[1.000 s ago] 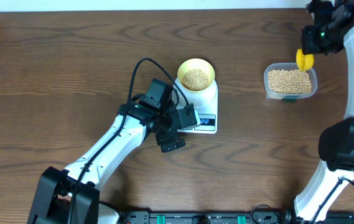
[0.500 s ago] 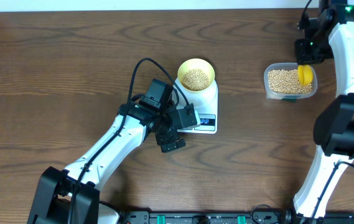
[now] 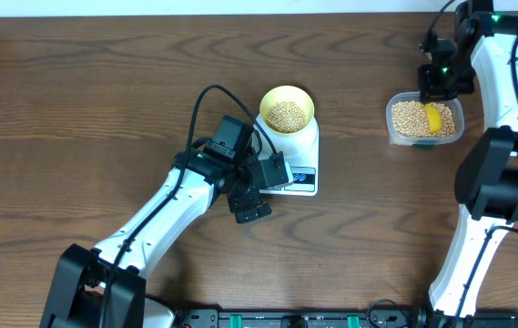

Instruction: Scoop item into bowl and weigh 50g on scale

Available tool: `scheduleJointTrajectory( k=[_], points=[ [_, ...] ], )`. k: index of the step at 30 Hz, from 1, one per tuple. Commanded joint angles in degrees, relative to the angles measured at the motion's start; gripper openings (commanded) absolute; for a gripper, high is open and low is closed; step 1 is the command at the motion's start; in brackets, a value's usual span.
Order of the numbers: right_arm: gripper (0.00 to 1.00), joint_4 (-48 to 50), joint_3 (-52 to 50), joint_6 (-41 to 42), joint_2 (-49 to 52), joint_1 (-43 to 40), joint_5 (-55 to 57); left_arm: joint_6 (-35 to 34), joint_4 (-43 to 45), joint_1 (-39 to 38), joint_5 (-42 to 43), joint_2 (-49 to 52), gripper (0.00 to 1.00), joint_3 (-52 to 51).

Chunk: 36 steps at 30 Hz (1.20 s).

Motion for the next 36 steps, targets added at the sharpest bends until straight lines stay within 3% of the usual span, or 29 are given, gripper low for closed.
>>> scheduleJointTrajectory(
  k=[1,19,28,36],
  points=[
    [0.01,-0.2,-0.1,-0.5,1.4,-1.2,-8.9,0.7,-0.2,0.0,0.7,-0.2,0.98,-0.1],
    [0.01,-2.3,0.6,-0.5,1.2,-12.7,-29.8,0.7,-0.2,0.0,0.7,-0.2,0.98,-0.1],
    [0.01,-2.3,0.7,0.1,-0.7,-17.5,-32.1,0.8,-0.2,0.0,0.7,-0.2,0.98,-0.1],
    [0.01,-0.7,0.7,0.1,-0.7,-19.2,-44.8,0.7,-0.2,0.0,0.7,-0.2,0.98,-0.1]
  ],
)
